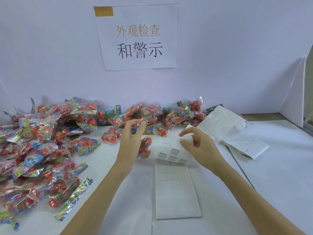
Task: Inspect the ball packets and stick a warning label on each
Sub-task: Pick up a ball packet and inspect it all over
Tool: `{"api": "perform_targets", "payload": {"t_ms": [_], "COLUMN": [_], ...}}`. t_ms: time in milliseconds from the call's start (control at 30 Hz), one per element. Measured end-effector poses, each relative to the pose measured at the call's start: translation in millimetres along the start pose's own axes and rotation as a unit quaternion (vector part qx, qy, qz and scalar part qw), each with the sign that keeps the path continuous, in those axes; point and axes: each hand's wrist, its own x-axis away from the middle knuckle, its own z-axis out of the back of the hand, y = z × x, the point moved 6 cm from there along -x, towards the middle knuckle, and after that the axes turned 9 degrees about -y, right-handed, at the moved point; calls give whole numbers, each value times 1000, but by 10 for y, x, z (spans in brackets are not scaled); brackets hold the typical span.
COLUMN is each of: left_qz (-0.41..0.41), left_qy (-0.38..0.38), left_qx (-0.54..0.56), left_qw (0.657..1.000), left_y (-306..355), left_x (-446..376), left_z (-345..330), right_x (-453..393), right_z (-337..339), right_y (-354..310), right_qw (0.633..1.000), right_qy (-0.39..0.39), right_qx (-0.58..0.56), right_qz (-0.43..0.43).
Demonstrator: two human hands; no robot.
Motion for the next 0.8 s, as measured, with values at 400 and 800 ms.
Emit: {"api": "perform_targets", "payload": {"t_ms": [400,800], "left_qz": [-195,-168], "left_qy": [-97,-90], "left_qx": [-383,-359], "left_qw": [898,914], "left_y": [82,30], "left_x": [122,84], "left_z": [-298,-265], "right_x": [17,134], "right_z": [-21,-91], "right_y": [-106,-389], "right_qw": [992,929], "right_qy": [46,44], "right_qx": [88,266], "right_qz": [74,254]}}
